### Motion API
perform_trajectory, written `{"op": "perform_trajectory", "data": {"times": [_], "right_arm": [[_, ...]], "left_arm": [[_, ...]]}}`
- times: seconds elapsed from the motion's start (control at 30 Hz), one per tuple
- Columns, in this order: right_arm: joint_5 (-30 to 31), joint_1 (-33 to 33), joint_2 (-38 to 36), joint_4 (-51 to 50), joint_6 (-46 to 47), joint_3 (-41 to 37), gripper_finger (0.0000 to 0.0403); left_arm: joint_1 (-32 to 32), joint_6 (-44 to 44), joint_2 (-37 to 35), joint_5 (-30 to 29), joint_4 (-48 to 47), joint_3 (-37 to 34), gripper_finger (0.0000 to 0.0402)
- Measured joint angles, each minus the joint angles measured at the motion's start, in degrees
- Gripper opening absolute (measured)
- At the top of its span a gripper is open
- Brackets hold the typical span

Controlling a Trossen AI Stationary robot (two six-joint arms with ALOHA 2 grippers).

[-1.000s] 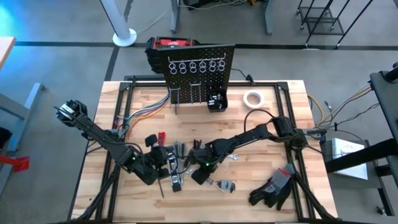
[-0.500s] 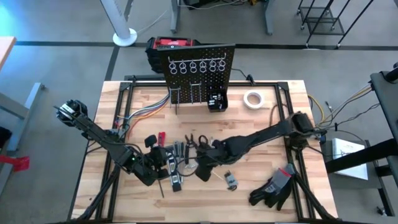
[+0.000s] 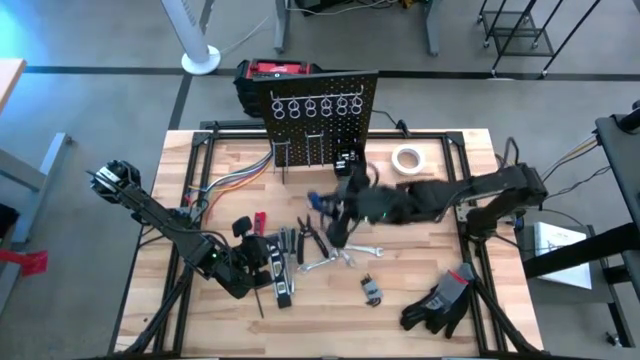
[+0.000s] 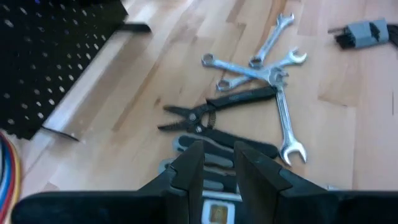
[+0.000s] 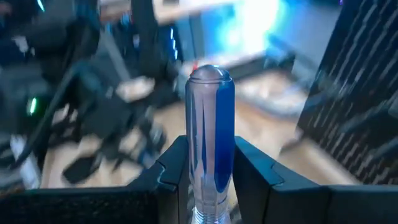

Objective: Hang tools onto peg board
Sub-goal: Hang the blue screwdriver on the peg board

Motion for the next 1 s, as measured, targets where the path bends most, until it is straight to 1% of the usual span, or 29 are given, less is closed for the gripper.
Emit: {"op": "perform_trajectory", "data": {"times": [0.17,0.33,0.5,0.57,0.7,0.8,1.0], "right_arm": [[-0.13,-4.85,-2.84,8.51,-9.64,0.43,0.0081],[-0.21,-10.44,-4.02,11.92,-16.41,1.43,0.0081],[-1.96,-14.71,-4.41,18.62,-22.12,2.28,0.0081],[-3.63,-16.54,-4.41,20.53,-22.98,2.89,0.0081],[-7.63,-20.33,-4.29,24.31,-23.08,4.06,0.0081],[-9.45,-23.06,-4.26,26.14,-23.03,4.56,0.0081],[-9.68,-27.13,-4.24,27.41,-23.83,4.63,0.0081]], "left_arm": [[0.00,-0.22,0.00,-0.38,0.49,0.00,0.0079],[-0.04,-0.36,0.11,-0.39,0.80,0.00,0.0079],[-0.04,-0.58,0.11,-1.38,1.10,0.00,0.0079],[-0.04,-0.67,0.11,-2.16,1.64,0.00,0.0079],[-0.04,-0.72,0.11,-5.54,1.75,0.00,0.0079],[0.02,0.13,0.11,-6.53,1.68,0.00,0.0079],[0.05,0.54,0.13,-6.58,1.61,0.00,0.0079]]}}
